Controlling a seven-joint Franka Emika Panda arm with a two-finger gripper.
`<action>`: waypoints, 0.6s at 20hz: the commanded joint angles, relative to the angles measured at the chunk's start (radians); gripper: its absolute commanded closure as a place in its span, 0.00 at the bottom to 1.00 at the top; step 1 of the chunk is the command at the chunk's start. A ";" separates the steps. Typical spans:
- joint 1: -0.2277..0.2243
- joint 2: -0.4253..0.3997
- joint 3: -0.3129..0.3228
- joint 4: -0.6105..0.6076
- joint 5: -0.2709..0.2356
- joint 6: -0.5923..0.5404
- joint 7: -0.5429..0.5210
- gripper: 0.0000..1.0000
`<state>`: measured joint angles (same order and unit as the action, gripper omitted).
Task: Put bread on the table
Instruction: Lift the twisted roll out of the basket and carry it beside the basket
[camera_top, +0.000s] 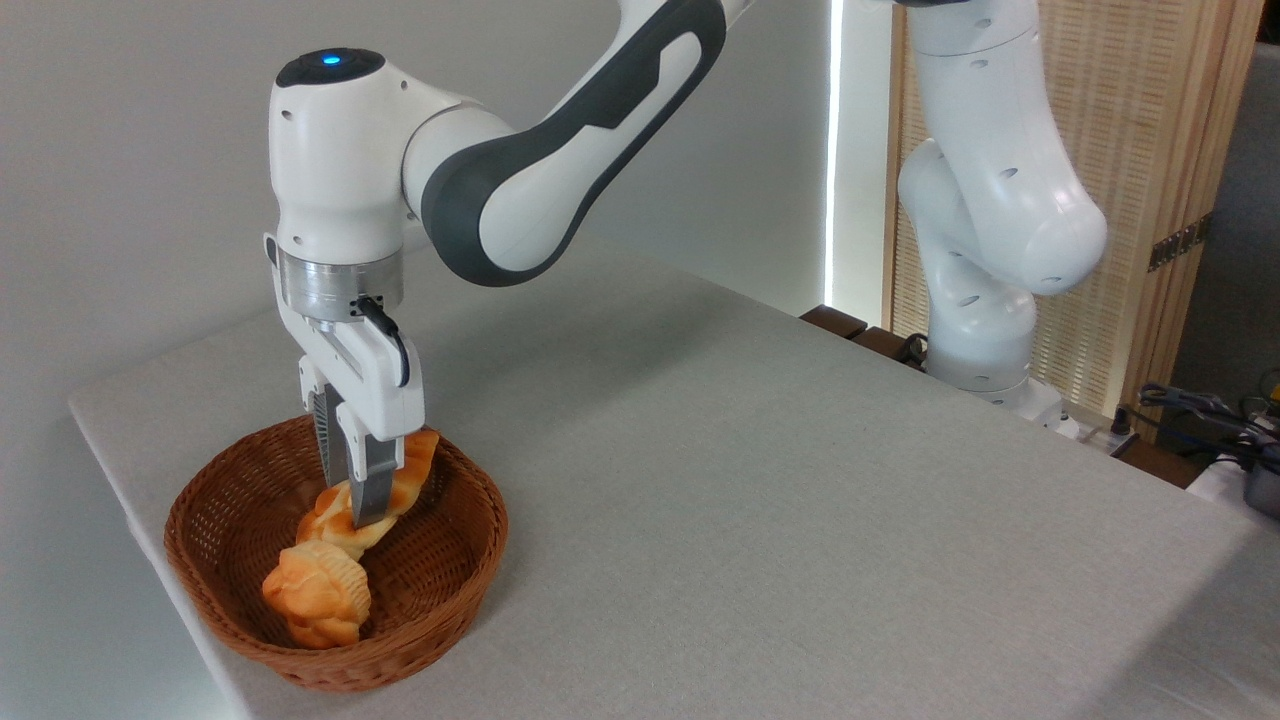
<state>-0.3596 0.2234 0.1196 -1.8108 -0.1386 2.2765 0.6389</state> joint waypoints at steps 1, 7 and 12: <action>0.002 -0.061 0.006 0.008 0.001 -0.063 0.001 0.52; 0.002 -0.191 0.009 0.007 -0.004 -0.267 0.002 0.48; -0.001 -0.257 0.008 0.001 -0.004 -0.472 -0.001 0.45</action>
<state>-0.3578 0.0025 0.1245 -1.8014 -0.1386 1.9175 0.6388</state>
